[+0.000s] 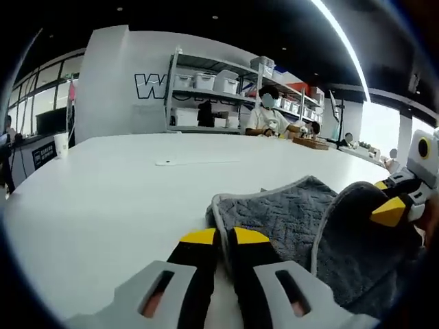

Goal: Open the folded towel by lifting each exposed corner and separating the folded layers until the towel lies flat within the target outline without major curled edges

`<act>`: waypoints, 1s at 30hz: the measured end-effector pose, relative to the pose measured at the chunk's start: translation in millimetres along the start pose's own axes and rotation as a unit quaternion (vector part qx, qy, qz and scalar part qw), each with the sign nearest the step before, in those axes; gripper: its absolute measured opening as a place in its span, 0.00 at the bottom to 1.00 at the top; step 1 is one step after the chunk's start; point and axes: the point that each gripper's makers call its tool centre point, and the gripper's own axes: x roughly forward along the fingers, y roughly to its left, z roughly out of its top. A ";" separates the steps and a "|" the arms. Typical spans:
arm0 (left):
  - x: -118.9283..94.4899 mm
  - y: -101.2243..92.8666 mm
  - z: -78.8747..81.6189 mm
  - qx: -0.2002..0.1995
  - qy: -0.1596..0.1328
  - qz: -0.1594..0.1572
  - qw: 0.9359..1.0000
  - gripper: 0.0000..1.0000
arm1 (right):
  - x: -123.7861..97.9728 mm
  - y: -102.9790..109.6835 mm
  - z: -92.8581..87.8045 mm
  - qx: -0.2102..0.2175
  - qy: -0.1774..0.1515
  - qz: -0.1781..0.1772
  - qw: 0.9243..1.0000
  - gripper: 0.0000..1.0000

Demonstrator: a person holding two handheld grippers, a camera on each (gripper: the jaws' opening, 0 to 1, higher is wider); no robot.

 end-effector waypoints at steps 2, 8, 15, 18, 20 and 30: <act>-0.3 -2.0 0.9 0.000 -0.004 -0.003 1.000 0.08 | 0.0 -0.1 1.0 0.002 -0.001 0.000 1.000 0.02; 1.7 -6.9 -1.6 -0.020 -0.001 -0.014 1.000 0.16 | 1.1 1.4 1.6 -0.004 -0.001 0.002 1.000 0.02; 3.2 -14.6 -7.2 -0.019 0.006 -0.016 1.000 0.16 | 3.2 3.0 0.5 -0.002 -0.002 0.007 1.000 0.03; 3.4 -17.9 -10.7 -0.022 0.014 -0.022 0.999 0.13 | 2.8 2.3 -0.3 -0.003 -0.001 0.006 1.000 0.00; 2.6 -17.6 -13.2 -0.017 0.020 -0.020 0.999 0.09 | 1.5 1.5 0.0 -0.002 -0.004 0.004 1.000 0.00; -5.6 -17.6 -14.5 -0.016 0.022 -0.014 1.000 0.02 | -3.3 1.8 2.0 0.006 -0.022 -0.001 1.000 0.00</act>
